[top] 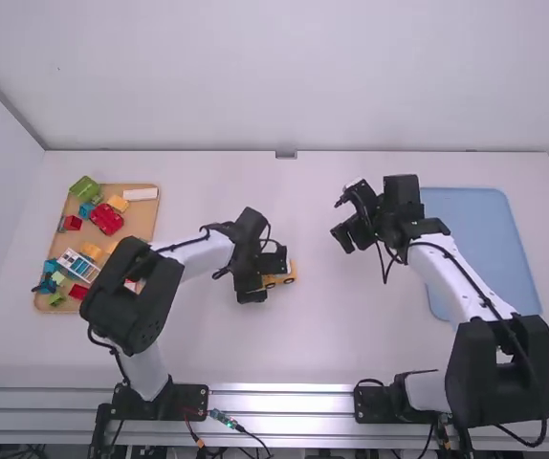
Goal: Assemble lego blocks to make yellow taxi
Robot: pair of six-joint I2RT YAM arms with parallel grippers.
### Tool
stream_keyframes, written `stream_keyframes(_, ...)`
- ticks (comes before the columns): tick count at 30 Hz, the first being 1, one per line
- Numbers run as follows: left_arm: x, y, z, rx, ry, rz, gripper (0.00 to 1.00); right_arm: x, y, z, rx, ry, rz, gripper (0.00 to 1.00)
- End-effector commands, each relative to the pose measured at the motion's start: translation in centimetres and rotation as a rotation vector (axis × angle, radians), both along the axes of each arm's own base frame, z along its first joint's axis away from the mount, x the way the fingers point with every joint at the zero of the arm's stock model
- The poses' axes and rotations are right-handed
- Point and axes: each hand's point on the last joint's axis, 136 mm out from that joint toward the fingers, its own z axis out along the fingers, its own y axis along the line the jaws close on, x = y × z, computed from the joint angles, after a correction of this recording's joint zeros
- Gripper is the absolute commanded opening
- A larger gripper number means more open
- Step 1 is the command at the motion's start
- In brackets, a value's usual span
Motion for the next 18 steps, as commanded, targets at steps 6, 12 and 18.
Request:
stream_keyframes(6, 3.7, 0.3, 10.0, -0.042, -0.15, 0.041, 0.99, -0.7, 0.5, 1.5, 0.03, -0.049, 0.03, 0.99)
stream_keyframes(12, 9.0, 6.5, 15.0, -0.074, -0.33, 0.394, 0.99, -0.3, 0.6, 1.8, 0.035, -0.071, 0.029, 0.99)
stream_keyframes(18, 11.9, 20.2, 16.6, -0.169, -0.333, 1.186, 0.99, 0.0, 1.0, 2.2, 0.038, -0.09, 0.038, 0.99)
